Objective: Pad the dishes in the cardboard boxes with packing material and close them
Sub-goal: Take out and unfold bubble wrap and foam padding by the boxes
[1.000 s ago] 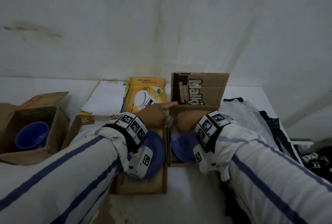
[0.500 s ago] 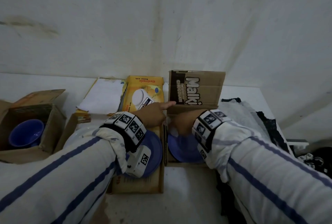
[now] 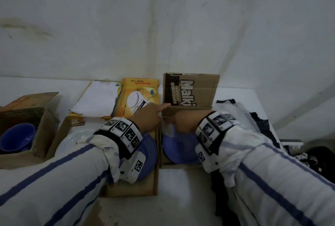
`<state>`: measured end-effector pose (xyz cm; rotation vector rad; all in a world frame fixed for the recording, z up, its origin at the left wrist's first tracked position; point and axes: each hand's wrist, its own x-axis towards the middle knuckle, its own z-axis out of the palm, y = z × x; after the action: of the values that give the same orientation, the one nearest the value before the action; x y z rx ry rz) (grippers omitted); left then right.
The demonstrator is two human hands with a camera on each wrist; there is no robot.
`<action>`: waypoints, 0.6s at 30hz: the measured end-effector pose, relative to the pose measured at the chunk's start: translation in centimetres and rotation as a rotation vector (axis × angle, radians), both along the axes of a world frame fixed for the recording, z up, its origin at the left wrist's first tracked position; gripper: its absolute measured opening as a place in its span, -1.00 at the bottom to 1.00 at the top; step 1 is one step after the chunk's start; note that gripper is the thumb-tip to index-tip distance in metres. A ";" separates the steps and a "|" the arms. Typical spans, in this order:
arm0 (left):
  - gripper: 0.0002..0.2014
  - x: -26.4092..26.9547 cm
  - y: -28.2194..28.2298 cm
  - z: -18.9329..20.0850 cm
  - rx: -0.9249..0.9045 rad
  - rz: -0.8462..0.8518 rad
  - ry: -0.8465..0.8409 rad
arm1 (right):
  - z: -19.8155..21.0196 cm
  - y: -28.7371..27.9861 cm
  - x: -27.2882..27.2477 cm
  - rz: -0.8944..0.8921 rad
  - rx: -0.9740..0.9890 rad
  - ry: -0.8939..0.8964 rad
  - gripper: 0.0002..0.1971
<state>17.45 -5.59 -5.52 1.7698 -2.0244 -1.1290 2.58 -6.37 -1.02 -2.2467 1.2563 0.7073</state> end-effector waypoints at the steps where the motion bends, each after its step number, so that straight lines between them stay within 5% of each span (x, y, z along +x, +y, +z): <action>1: -0.42 -0.5 0.1 0.2 -0.054 0.008 -0.074 | 1.4 -0.2 -0.9 -0.049 0.019 -0.069 -0.63; 4: -0.56 -2.4 0.5 0.8 -0.150 0.060 -0.129 | 5.5 -0.2 -5.4 -0.291 -0.031 -0.137 -0.76; 8: -0.70 -6.0 1.5 1.8 -0.160 0.141 0.020 | 6.1 0.7 -11.4 -0.314 -0.243 0.177 -0.64; 12: -0.72 -9.8 3.0 2.2 -0.094 0.096 0.132 | 3.7 3.0 -14.2 -0.364 -0.170 0.235 -0.45; 18: -0.77 -14.4 4.9 1.8 0.131 -0.024 0.207 | -0.4 3.6 -15.1 -0.302 -0.268 0.231 -0.72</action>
<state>3.07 -0.74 -3.74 1.6123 -1.8936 -1.4186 -12.54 -2.73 -1.43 -2.1498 1.8533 0.7320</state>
